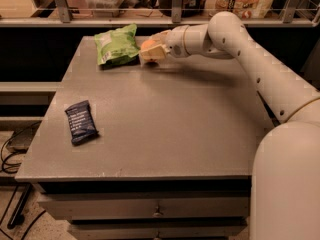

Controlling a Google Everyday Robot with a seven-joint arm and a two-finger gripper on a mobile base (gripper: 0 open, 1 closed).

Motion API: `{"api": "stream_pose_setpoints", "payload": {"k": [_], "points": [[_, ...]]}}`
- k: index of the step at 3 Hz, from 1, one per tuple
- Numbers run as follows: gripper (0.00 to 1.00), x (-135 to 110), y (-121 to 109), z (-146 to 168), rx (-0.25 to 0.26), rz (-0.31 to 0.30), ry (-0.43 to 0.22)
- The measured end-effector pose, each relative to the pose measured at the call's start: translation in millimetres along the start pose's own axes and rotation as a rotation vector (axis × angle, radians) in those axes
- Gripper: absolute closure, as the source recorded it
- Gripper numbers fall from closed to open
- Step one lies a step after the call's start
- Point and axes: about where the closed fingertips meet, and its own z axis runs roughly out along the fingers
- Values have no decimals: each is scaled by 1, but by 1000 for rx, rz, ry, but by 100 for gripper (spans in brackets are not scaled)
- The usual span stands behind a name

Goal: Move orange near green rice chip bag

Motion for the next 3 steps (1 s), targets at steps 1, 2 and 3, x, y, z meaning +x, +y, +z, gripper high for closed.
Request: {"api": "stream_pose_setpoints", "payload": {"k": [1, 2, 3], "points": [[12, 0, 2, 3, -5, 1, 0], [0, 0, 3, 5, -9, 1, 0], [0, 0, 3, 5, -9, 1, 0]]}}
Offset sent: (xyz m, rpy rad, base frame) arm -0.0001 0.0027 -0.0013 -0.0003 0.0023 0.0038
